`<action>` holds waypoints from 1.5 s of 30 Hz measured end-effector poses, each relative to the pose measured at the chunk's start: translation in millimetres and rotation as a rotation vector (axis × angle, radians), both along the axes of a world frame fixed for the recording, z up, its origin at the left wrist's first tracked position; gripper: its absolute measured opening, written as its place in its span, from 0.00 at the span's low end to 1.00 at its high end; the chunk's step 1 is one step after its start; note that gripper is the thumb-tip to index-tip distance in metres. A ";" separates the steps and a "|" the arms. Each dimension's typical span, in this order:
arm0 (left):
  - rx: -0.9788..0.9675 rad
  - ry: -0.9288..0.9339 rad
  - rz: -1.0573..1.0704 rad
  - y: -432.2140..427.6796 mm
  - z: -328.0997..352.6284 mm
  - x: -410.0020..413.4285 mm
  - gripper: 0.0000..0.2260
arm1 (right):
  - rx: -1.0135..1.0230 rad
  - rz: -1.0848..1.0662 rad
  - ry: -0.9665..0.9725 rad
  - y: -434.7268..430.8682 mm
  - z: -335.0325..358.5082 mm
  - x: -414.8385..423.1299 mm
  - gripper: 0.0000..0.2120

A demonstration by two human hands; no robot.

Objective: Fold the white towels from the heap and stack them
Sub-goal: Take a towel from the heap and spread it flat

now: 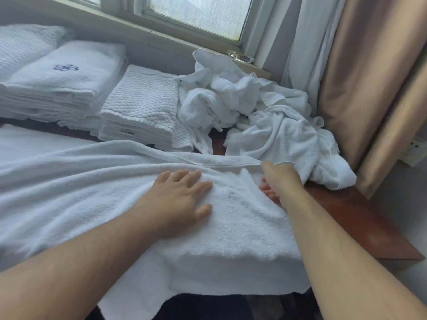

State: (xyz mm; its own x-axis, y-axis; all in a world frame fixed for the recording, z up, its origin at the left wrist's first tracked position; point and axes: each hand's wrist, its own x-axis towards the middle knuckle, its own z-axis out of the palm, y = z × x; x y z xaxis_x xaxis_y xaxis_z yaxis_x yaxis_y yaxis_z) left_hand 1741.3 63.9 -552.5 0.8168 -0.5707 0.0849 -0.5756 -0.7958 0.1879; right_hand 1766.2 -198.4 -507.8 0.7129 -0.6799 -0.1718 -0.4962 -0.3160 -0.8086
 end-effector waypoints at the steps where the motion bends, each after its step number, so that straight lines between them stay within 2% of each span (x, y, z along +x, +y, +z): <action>1: 0.028 0.019 -0.006 -0.3 0.2 0.9 0.30 | -0.073 0.056 0.074 1.3 4.0 4.1 0.26; 4: 0.082 0.047 -0.016 -0.7 1.7 1.7 0.30 | -0.102 0.081 0.171 1.2 8.9 23.3 0.31; 7: 0.106 0.063 -0.022 0.2 2.6 0.3 0.30 | 0.017 0.047 0.151 -8.5 3.1 35.8 0.17; 9: 0.109 0.059 -0.018 0.7 2.8 0.3 0.30 | 0.069 -0.008 0.070 -15.5 -0.5 39.0 0.14; 10: 0.113 0.056 -0.015 0.5 2.9 0.4 0.30 | 0.081 -0.062 -0.046 -17.1 -0.2 42.4 0.14; 13: 0.148 0.040 -0.001 -1.9 2.6 1.5 0.30 | -0.097 -0.213 -0.678 -16.9 7.3 35.5 0.13; 14: 0.169 0.034 0.010 -3.8 3.3 3.7 0.30 | -0.103 -0.202 -0.793 -14.1 10.3 31.3 0.13; 15: 0.185 0.036 0.022 -5.6 5.3 5.3 0.30 | -0.017 -0.158 -0.833 -11.0 9.1 27.6 0.13; 17: 0.191 0.083 0.052 -11.0 11.6 9.9 0.30 | 0.163 -0.078 -0.744 -9.4 -6.8 20.9 0.12; 19: 0.175 0.143 0.106 -20.0 19.0 16.3 0.31 | 0.201 -0.043 -0.653 -13.9 -24.4 16.0 0.12; 21: 0.153 0.130 0.181 -33.1 22.5 18.3 0.26 | 0.366 -0.025 -0.688 -18.5 -32.5 17.3 0.07; 24: 0.068 -0.083 0.306 -50.6 15.6 13.2 0.17 | 0.466 -0.018 -0.719 -23.9 -32.7 22.1 0.05; 26: -0.074 -0.222 0.341 -53.5 9.8 10.5 0.12 | 0.487 -0.026 -0.722 -26.2 -34.4 24.0 0.07; 29: -0.287 -0.450 0.225 -50.4 6.7 11.2 0.07 | 0.528 -0.030 -0.747 -25.4 -33.4 23.2 0.06; 31: -0.357 -0.544 0.150 -50.4 6.7 10.0 0.06 | 0.545 -0.014 -0.763 -24.3 -32.0 22.1 0.05; 33: -0.382 -0.525 0.131 -51.1 7.2 8.4 0.09 | 0.551 0.004 -0.775 -23.9 -31.5 20.9 0.06; 38: -0.279 -0.337 0.245 -53.2 -0.2 10.6 0.24 | 0.615 0.052 -0.805 -21.3 -28.1 15.2 0.05; 40: -0.266 -0.291 0.280 -53.9 -1.3 14.1 0.26 | 0.651 0.084 -0.814 -22.5 -27.5 13.3 0.04; 41: -0.256 -0.285 0.292 -54.5 -0.7 15.3 0.24 | 0.667 0.100 -0.815 -23.5 -27.7 12.8 0.04; 43: -0.242 -0.306 0.294 -54.9 0.2 15.3 0.13 | 0.678 0.131 -0.796 -23.3 -26.5 10.6 0.04; 45: -0.227 -0.318 0.288 -54.4 0.4 14.8 0.06 | 0.680 0.192 -0.710 -20.5 -22.5 7.4 0.05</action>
